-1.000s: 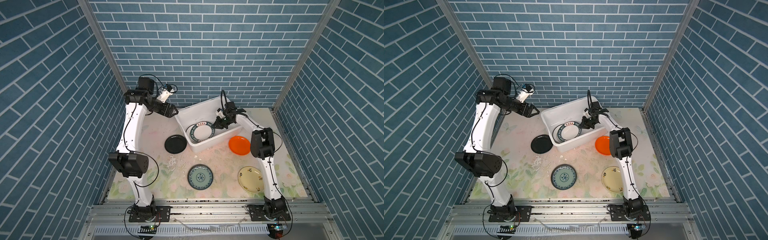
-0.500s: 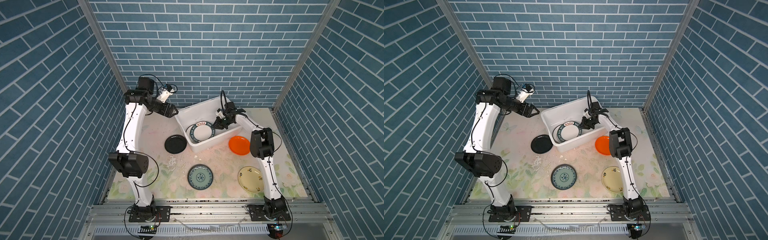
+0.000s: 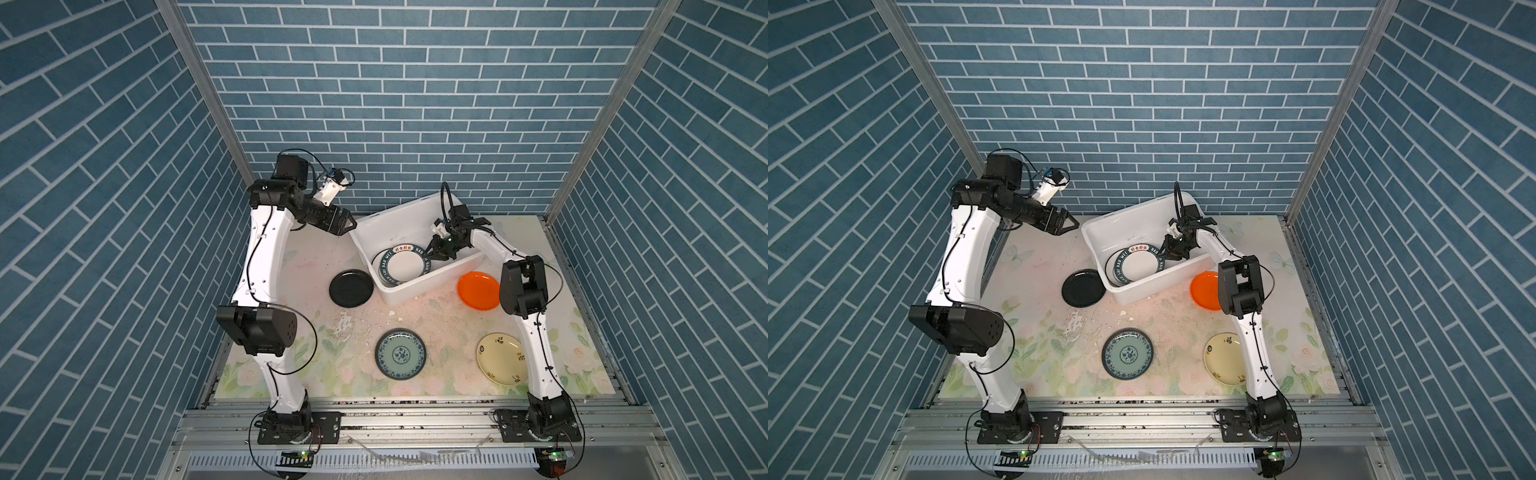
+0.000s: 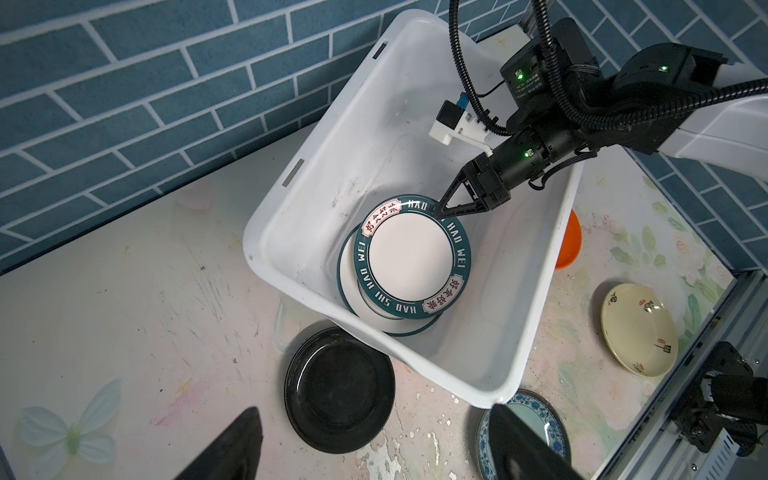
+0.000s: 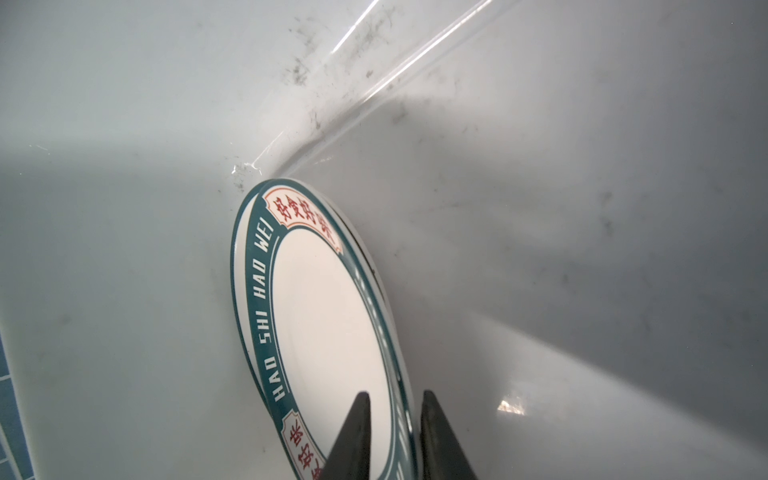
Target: Place the plates into the plastic bin on the countertop
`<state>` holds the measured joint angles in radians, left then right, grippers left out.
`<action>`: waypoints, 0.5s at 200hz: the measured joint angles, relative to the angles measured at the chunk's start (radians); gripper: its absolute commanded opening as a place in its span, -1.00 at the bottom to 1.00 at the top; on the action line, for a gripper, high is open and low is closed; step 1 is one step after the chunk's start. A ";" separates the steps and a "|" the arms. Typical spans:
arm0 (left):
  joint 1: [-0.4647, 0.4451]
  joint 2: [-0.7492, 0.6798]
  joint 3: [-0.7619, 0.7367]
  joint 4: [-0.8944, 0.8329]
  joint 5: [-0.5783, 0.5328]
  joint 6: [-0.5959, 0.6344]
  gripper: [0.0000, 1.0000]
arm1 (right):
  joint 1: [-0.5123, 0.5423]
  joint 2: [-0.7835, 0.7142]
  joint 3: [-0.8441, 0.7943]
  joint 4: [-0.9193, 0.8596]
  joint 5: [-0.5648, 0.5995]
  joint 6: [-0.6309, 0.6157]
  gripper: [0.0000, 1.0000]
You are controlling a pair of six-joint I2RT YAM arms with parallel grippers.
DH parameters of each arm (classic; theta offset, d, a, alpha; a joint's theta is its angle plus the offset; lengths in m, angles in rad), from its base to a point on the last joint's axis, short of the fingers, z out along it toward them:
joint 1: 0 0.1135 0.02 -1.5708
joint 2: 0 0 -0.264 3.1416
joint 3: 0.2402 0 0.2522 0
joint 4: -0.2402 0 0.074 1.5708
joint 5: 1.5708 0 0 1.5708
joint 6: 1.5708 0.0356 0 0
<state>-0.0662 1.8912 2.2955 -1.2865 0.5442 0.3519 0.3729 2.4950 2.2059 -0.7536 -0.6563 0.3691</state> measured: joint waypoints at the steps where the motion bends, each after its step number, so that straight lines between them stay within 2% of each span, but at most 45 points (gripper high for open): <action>1: 0.000 0.000 0.000 0.000 0.000 0.000 0.74 | 0.000 0.000 0.000 0.000 0.000 0.000 -0.53; 100: 0.000 0.000 0.000 0.000 0.011 0.000 0.74 | 0.000 0.010 0.046 -0.025 0.002 0.000 -0.44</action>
<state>-0.0662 1.8912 2.2955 -1.2865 0.5549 0.3515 0.3729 2.5053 2.2520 -0.7784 -0.6544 0.3687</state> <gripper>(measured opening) 0.868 0.276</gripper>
